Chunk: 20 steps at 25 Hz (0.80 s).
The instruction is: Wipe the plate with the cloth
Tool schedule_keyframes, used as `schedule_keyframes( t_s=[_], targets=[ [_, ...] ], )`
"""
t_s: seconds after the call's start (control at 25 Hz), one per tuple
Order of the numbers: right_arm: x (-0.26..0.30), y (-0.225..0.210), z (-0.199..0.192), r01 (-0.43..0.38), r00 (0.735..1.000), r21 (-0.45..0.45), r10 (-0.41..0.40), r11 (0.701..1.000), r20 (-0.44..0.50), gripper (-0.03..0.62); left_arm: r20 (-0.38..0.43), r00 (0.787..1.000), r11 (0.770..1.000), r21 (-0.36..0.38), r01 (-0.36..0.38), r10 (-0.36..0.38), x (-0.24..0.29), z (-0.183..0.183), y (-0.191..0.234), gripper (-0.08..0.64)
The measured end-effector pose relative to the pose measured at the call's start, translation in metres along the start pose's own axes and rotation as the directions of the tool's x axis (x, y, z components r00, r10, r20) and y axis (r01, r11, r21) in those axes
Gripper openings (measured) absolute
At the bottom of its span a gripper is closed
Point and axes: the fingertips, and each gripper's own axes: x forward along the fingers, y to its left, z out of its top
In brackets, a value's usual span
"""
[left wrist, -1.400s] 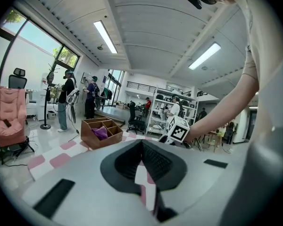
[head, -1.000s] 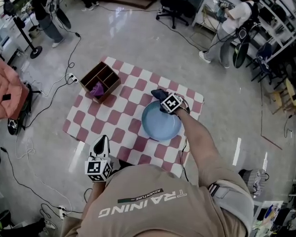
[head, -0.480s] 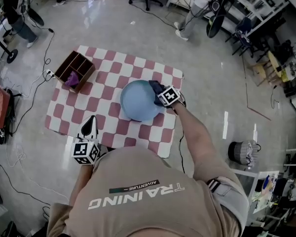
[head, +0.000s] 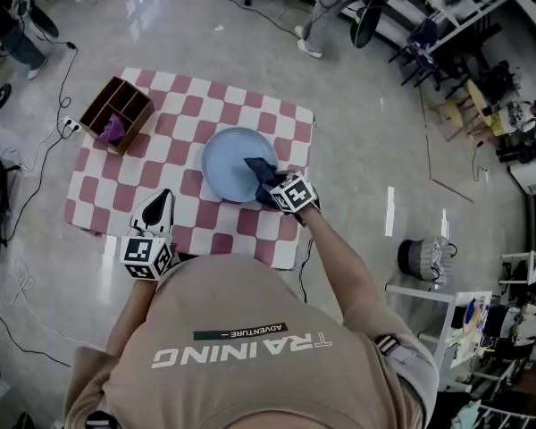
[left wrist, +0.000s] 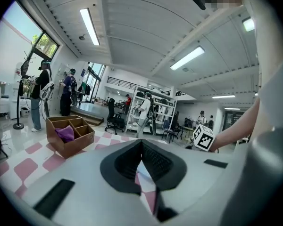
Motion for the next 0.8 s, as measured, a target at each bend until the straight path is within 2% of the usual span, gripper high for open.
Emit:
schedule_keyframes(
  t_s=[0.2,0.4,0.6,0.8],
  targets=[
    [0.002,0.054,0.008,-0.055,0.997,0.017,0.054,0.998,0.046,0.129,0.005,1.0,1.0,-0.011,0.006,-0.006,-0.003,-0.004,0.002,0.014],
    [0.021,0.096,0.038,-0.129,0.989,0.038,0.126,0.991,0.074,0.129,0.015,0.999,0.999,-0.016,-0.029,0.029,-0.014,-0.004,0.02,0.014],
    [0.045,0.123,0.08,-0.185,0.98,-0.053,0.188,0.981,0.062,0.129,0.041,0.994,0.995,-0.031,-0.099,0.1,-0.035,0.0,0.041,0.014],
    [0.068,0.133,0.123,-0.203,0.977,-0.129,0.21,0.971,0.042,0.129,0.074,0.982,0.984,-0.05,-0.17,0.174,-0.062,0.006,0.058,0.014]
  ],
)
